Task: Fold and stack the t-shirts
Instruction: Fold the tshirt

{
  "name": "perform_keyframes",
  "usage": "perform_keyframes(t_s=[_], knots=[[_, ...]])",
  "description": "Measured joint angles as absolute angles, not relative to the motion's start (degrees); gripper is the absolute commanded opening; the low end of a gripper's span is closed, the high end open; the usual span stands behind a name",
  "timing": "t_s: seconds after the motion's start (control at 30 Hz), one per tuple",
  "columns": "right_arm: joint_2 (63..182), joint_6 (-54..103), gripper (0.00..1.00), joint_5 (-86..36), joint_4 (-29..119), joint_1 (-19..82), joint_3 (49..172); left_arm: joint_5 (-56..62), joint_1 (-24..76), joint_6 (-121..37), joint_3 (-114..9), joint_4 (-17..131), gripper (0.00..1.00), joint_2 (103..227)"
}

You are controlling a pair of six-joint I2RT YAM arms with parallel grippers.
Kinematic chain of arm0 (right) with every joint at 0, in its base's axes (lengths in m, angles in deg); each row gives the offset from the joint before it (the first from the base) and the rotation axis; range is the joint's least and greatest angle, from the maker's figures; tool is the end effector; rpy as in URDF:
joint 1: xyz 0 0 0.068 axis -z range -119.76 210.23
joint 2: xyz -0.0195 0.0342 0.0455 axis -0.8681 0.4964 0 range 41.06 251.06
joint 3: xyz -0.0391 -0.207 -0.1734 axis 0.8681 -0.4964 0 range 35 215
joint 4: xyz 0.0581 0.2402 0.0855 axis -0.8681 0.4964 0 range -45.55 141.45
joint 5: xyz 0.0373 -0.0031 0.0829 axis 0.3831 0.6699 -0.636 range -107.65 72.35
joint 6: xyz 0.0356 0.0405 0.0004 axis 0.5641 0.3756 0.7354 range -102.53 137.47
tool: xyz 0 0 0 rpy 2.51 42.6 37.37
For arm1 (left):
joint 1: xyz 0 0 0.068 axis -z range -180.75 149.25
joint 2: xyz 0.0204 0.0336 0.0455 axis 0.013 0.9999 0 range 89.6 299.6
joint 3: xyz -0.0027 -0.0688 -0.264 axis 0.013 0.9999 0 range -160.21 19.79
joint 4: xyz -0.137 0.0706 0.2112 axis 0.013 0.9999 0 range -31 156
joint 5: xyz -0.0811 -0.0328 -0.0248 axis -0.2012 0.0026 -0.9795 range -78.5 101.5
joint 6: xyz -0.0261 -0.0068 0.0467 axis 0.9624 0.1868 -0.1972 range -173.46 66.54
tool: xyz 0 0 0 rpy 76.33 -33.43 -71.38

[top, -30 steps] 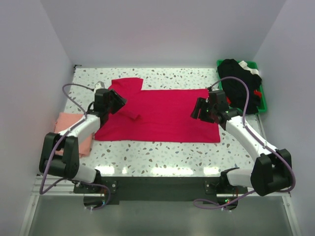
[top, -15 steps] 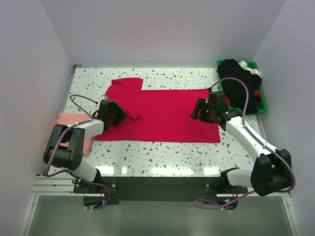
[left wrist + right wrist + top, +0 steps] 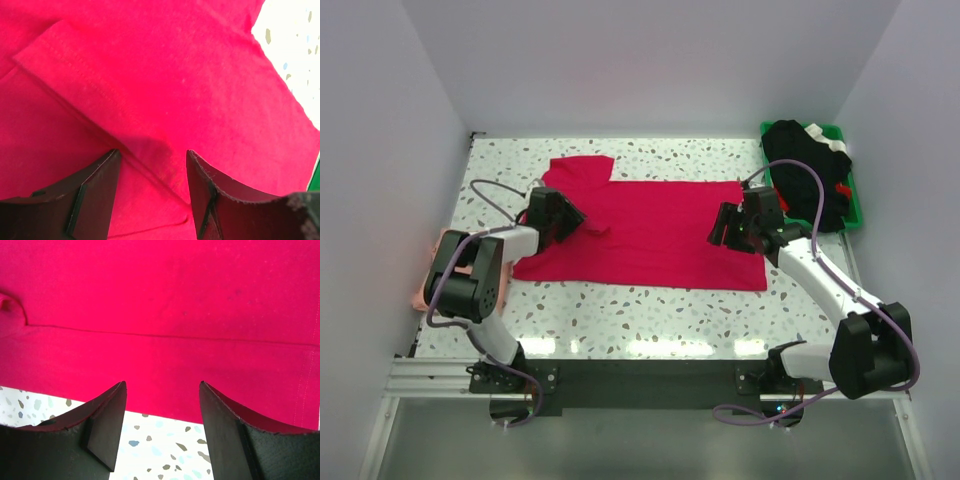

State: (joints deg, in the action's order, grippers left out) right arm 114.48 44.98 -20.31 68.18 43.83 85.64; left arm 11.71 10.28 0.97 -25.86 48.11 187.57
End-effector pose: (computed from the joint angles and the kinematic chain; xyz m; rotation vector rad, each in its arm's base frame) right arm 0.2579 0.0776 0.2475 0.2120 2.4131 0.4135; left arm 0.3298 -0.0642 0.1452 -0.8763 2.1963 -0.5732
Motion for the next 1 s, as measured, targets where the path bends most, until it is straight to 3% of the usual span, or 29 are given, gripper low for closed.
perform_keyframes(t_s=[0.6,1.0], knots=[[115.8,44.8,0.64,-19.7,68.2,43.8,86.1,10.2,10.1,-0.7,-44.7,50.8,0.62,197.7],[131.1,44.9,0.62,-15.5,65.6,44.8,98.5,12.4,0.2,-11.6,-65.7,57.0,0.62,205.4]])
